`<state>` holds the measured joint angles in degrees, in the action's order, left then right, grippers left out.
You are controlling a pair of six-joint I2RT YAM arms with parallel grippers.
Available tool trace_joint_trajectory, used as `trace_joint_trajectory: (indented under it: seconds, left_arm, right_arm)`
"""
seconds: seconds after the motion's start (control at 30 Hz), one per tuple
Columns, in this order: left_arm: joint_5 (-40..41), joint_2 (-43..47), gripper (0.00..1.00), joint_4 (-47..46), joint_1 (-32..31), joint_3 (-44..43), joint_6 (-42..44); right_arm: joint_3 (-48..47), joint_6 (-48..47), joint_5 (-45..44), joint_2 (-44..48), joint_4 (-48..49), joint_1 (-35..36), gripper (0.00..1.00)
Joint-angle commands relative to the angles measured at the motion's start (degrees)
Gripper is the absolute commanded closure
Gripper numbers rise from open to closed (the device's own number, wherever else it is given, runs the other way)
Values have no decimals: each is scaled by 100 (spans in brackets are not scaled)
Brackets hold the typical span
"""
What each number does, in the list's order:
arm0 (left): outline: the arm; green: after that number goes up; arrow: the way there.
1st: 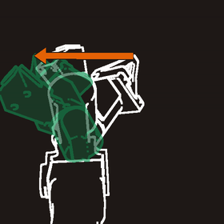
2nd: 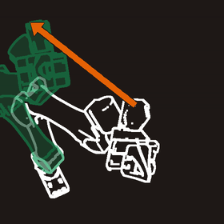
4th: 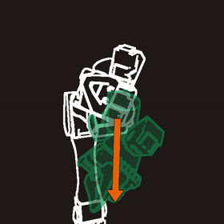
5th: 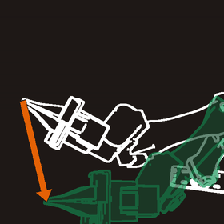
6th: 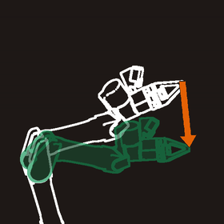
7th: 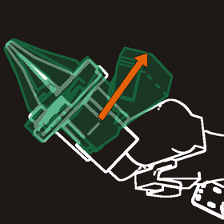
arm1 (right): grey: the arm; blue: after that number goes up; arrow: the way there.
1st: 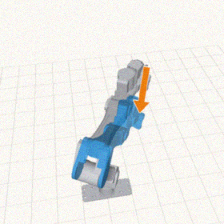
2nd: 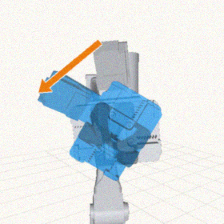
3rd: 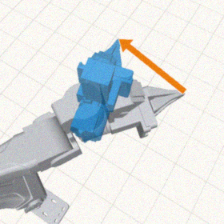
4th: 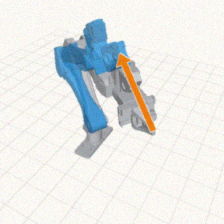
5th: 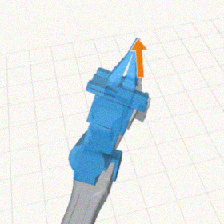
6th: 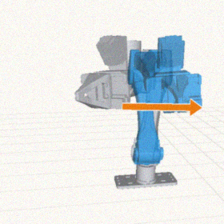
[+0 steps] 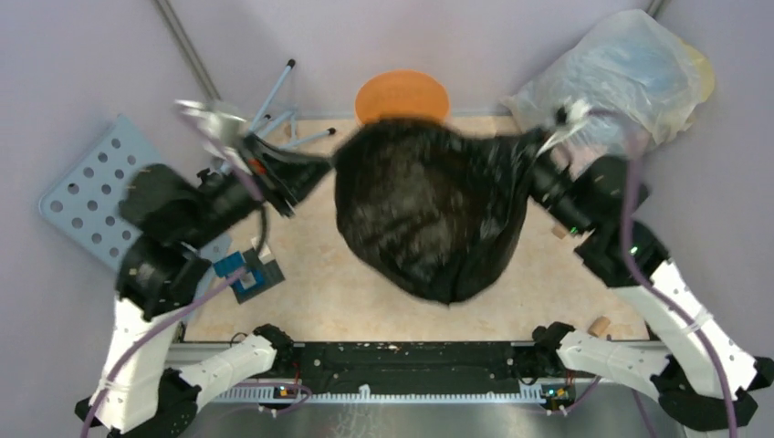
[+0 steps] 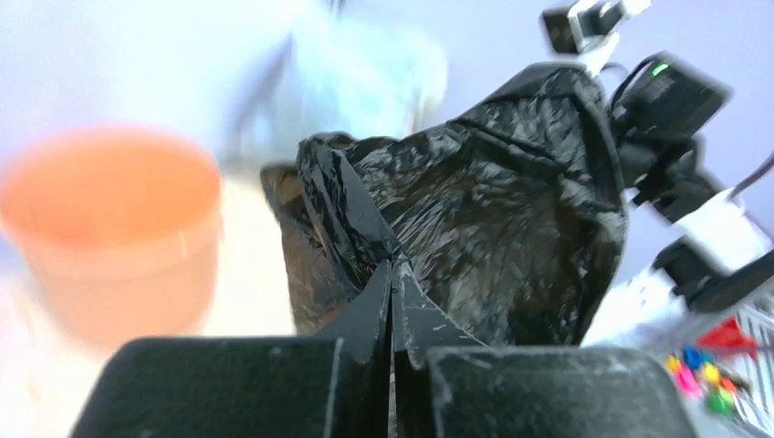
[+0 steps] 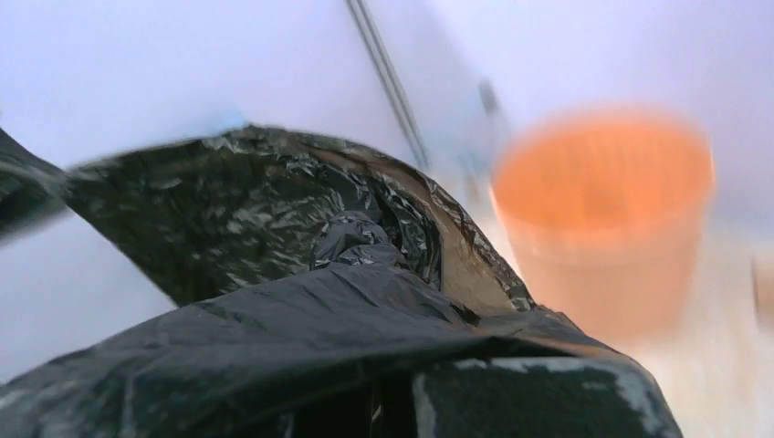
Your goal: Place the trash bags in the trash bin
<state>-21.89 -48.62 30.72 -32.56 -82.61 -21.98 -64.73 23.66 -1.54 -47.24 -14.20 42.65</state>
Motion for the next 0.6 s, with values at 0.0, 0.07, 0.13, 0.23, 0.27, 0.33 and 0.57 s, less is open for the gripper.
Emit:
trace_joint_trajectory:
  seconds: [0.0,0.07,0.13,0.23,0.27,0.33,0.57]
  left_arm:
    - [-226,-700,100,-648,-2,-2462,620]
    - [-510,-512,100,-1749,-1,-2317,576]
    - [-345,-81,100,-2437,0,-1547,460]
    - [268,328,100,-2059,-1,-464,591]
    - [592,467,100,-1787,2,100,541]
    - [1274,726,100,-1416,0,1380,439]
    - [614,1658,100,-1360,2,4385,-36]
  right_arm:
    - [-3015,-839,898,-1054,440,-30,100]
    - [-3533,-813,1064,-1251,732,-29,100]
    - [-3585,-873,834,-1276,714,-29,100]
    - [-2552,-837,225,-948,473,-29,100]
    - [-1897,-742,-214,-780,382,-29,100]
    - [-610,-475,-848,-563,105,-29,100]
    - [2825,63,-299,742,545,-29,100]
